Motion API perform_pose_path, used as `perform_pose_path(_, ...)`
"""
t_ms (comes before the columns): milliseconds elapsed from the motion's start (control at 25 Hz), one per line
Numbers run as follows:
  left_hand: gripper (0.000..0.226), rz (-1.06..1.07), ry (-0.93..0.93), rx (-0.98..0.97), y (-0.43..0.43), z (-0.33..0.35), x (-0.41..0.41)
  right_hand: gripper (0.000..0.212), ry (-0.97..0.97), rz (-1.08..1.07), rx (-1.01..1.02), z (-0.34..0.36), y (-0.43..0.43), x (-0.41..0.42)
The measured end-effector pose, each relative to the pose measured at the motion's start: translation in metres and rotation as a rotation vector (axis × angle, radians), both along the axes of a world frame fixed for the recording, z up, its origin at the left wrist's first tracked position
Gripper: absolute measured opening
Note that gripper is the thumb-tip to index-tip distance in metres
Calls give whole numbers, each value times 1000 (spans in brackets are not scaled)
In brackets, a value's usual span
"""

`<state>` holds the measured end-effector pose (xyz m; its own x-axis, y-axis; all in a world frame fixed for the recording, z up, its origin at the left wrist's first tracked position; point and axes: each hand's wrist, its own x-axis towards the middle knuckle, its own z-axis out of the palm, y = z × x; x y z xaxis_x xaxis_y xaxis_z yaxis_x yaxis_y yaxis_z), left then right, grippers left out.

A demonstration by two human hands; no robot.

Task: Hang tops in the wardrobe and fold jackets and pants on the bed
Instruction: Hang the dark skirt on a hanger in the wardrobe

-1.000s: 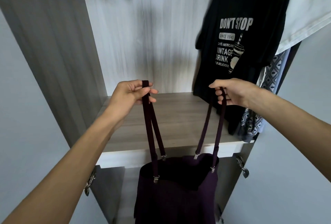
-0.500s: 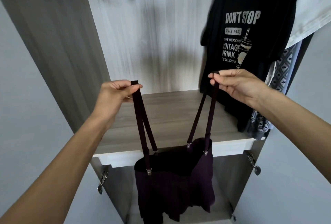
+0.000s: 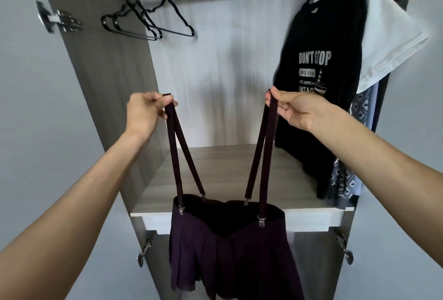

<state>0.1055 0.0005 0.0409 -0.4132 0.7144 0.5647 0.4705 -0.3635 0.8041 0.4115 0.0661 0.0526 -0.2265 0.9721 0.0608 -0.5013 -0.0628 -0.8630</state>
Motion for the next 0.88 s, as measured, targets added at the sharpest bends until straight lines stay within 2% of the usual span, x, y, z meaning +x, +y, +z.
perform_pose_path(80, 21, 37, 0, -7, -5, 2, 5, 17, -36, 45, 63, -5, -5, 3)
perform_pose_path(200, 13, -32, -143, -28, -9, 0, 13, 47, -237, 2, 260, -19, -4, 12)
perform_pose_path(280, 9, -34, -177, -82, -4, -2, 16, 53, -427, -93, 366, -23, -4, 16)
perform_pose_path(360, 2, -62, -240, -160, 0, -1, 18, 52, -484, -128, 389, -22, -4, 19)
perform_pose_path(440, 10, -147, -311, -211, 4, 1, 19, 45, -424, -111, 359, -16, -5, 21)
perform_pose_path(520, 22, -246, -268, -205, 6, 8, 23, 37, -299, -109, 327, -5, -4, 26)
perform_pose_path(640, 34, -263, -169, -7, 12, 27, 34, 29, -163, -156, 369, 16, -4, 25)
perform_pose_path(720, 39, -282, -204, 101, 16, 42, 42, 19, -144, -209, 462, 28, -5, 19)
perform_pose_path(880, 29, -378, -313, 245, 30, 75, 43, 11, -28, -277, 577, 64, 10, 6)
